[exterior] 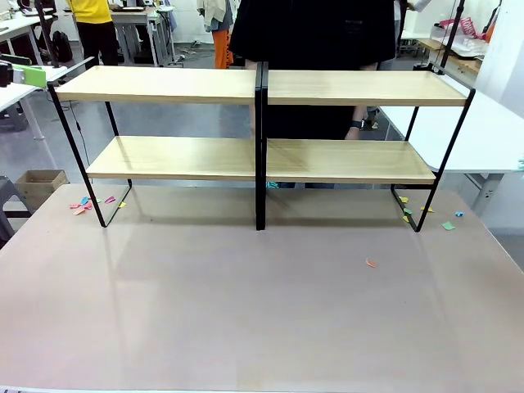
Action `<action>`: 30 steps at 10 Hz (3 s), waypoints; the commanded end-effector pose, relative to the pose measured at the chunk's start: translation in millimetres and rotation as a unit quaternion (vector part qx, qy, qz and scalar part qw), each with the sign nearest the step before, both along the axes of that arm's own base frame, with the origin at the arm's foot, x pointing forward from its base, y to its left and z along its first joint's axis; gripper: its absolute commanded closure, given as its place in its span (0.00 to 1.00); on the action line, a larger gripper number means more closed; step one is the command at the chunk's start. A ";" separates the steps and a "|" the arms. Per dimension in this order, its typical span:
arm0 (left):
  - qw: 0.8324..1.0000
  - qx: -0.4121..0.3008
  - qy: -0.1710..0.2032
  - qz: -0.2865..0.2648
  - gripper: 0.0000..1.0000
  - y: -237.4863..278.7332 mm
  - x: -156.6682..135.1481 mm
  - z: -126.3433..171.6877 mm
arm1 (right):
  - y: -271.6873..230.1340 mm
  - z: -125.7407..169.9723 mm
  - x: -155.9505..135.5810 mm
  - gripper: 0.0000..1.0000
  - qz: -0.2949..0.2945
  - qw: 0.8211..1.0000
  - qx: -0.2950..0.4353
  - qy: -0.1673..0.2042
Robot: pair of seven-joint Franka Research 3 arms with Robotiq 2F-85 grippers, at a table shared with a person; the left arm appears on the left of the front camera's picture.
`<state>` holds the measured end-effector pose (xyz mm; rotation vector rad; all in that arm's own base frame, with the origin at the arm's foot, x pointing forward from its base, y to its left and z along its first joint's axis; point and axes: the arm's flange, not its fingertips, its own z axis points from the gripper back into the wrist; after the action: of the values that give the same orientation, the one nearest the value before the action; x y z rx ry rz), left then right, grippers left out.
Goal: Clean the shelves.
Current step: Clean another randomly selected level of the Shelf with the Duster, then place the Duster on the table.
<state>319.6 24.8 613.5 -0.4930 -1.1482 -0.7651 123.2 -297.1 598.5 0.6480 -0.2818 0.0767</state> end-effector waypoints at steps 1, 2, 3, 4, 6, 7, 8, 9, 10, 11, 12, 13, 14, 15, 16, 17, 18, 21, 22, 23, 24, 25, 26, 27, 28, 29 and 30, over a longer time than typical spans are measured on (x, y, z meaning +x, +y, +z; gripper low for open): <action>1.000 -0.001 0.001 -0.002 0.00 -0.4 1.4 -1.3 | -1.9 5.1 -8.3 0.88 0.008 1.000 0.005 -0.011; 1.000 -0.001 0.001 -0.002 0.00 -0.4 1.4 -1.3 | -1.9 5.1 -8.3 0.88 0.008 1.000 0.005 -0.011; 1.000 -0.001 0.001 -0.002 0.00 -0.4 1.4 -1.3 | -1.9 5.1 -8.3 0.88 0.008 1.000 0.005 -0.011; 1.000 -0.001 0.001 -0.002 0.00 -0.4 1.4 -1.3 | -1.9 5.1 -8.3 0.88 0.008 1.000 0.005 -0.011; 1.000 -0.001 0.001 -0.002 0.00 -0.4 1.4 -1.3 | -1.9 5.1 -8.3 0.88 0.008 1.000 0.005 -0.011; 1.000 -0.001 0.001 -0.002 0.00 -0.4 1.4 -1.3 | -1.9 5.1 -8.3 0.88 0.008 1.000 0.005 -0.011; 1.000 0.000 0.000 0.000 0.00 0.0 0.0 0.0 | -0.8 -0.2 0.8 0.88 0.000 1.000 0.000 0.001; 0.993 -0.004 0.060 -0.105 0.00 -30.0 20.7 5.4 | 31.0 11.1 26.3 0.88 0.145 0.989 -0.004 -0.032; 0.971 -0.004 0.154 -0.182 0.00 -53.4 37.8 -13.8 | 61.9 14.8 45.0 0.88 0.225 0.973 -0.006 -0.044; 0.926 -0.028 0.281 -0.252 0.00 -58.9 39.9 -48.5 | 84.9 7.1 56.0 0.88 0.322 0.946 0.019 -0.015; 0.879 -0.030 0.398 -0.261 0.00 -51.7 34.0 -85.0 | 98.6 -7.3 62.3 0.88 0.366 0.930 0.030 0.027; 0.849 -0.025 0.476 -0.230 0.00 -41.7 27.2 -117.5 | 112.6 -22.4 68.3 0.88 0.405 0.911 0.048 0.057; 0.831 -0.047 0.524 -0.182 0.00 -42.3 23.0 -155.4 | 130.5 -39.9 77.1 0.88 0.418 0.904 0.054 0.074; 0.810 -0.126 0.555 -0.144 0.00 -47.4 19.2 -195.7 | 152.5 -65.6 91.7 0.88 0.421 0.898 0.070 0.101; 0.804 -0.193 0.557 -0.075 0.00 -46.8 18.9 -230.6 | 169.0 -94.5 108.5 0.88 0.409 0.900 0.074 0.131; 0.791 -0.226 0.568 -0.024 0.00 -46.2 17.8 -255.1 | 179.6 -121.9 127.6 0.88 0.399 0.899 0.078 0.162; 0.792 -0.203 0.576 0.006 0.00 -48.4 20.3 -264.9 | 183.7 -146.3 145.9 0.88 0.372 0.906 0.075 0.186; 0.813 -0.176 0.550 -0.077 0.00 -13.7 44.0 -245.7 | 174.1 -204.1 188.8 0.88 0.300 0.928 0.084 0.205; 0.813 -0.176 0.550 -0.077 0.00 -13.7 44.0 -245.7 | 170.4 -220.8 198.4 0.88 0.311 0.919 0.118 0.211; 0.813 -0.176 0.550 -0.077 0.00 -13.7 44.0 -245.7 | 171.0 -226.8 199.9 0.88 0.320 0.914 0.136 0.207; 0.813 -0.176 0.550 -0.077 0.00 -13.7 44.0 -245.7 | 167.6 -226.7 199.6 0.88 0.317 0.916 0.131 0.207; 0.813 -0.176 0.550 -0.077 0.00 -13.7 44.0 -245.7 | 162.0 -227.1 199.1 0.36 0.316 0.917 0.120 0.214; 0.813 -0.176 0.550 -0.077 0.00 -13.7 44.0 -245.7 | 158.8 -228.8 198.1 0.30 0.308 0.920 0.102 0.221; 0.813 -0.176 0.550 -0.077 0.00 -13.7 44.0 -245.7 | 155.7 -229.5 200.5 0.00 0.300 0.924 0.092 0.221; 0.813 -0.176 0.550 -0.077 0.00 -13.7 44.0 -245.7 | 151.5 -226.3 202.4 0.00 0.288 0.931 0.081 0.212; 0.813 -0.176 0.550 -0.077 0.00 -13.7 44.0 -245.7 | 141.5 -219.7 205.0 0.00 0.255 0.947 0.071 0.182; 0.813 -0.176 0.550 -0.077 0.00 -13.7 44.0 -245.7 | 126.4 -211.2 207.5 0.07 0.192 0.970 0.081 0.124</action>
<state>365.6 9.7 368.2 -1.1526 -0.1234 -0.2424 330.9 -163.9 380.0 0.8780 0.2292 0.4243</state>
